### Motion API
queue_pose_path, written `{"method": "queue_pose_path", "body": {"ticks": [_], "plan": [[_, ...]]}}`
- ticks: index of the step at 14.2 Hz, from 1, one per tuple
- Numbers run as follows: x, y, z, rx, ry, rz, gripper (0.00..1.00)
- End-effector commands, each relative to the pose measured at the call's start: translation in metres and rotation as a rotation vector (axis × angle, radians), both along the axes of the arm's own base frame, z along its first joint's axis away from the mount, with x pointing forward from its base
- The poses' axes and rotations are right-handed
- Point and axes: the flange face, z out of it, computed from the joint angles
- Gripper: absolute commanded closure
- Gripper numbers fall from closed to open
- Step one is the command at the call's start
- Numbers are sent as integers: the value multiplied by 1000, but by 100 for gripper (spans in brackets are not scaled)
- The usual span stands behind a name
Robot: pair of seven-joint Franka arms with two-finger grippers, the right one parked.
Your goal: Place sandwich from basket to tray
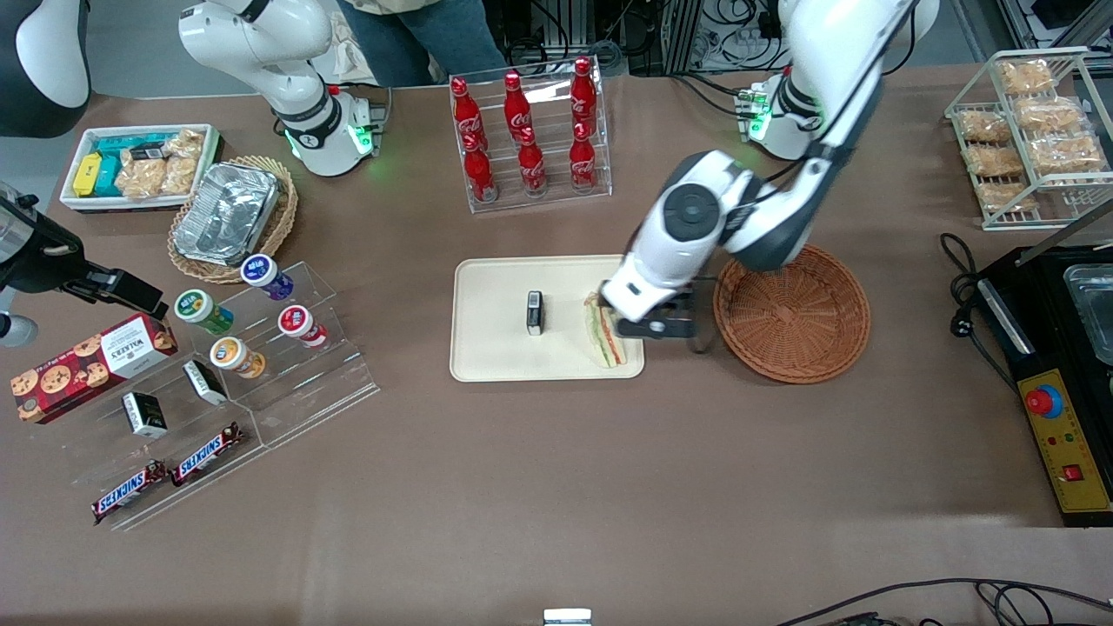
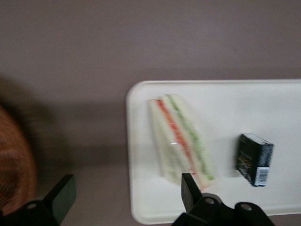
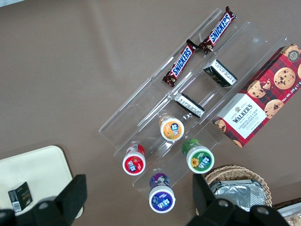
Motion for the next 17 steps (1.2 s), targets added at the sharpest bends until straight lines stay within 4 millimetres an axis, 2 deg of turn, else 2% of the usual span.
{"method": "queue_pose_path", "body": {"ticks": [1,2,4,7,10,11,15,17], "plan": [[11,18,62,75,32,51,1],[17,28,79,107,67,61,1],[43,73,106,114,76,128,1],[60,136,142,174,-17,121,1],[58,180,170,202,-11,51,1],[56,189,176,208,-3,14,1],[51,249,200,217,34,-127,1],[50,286,217,213,22,-202,1]]}}
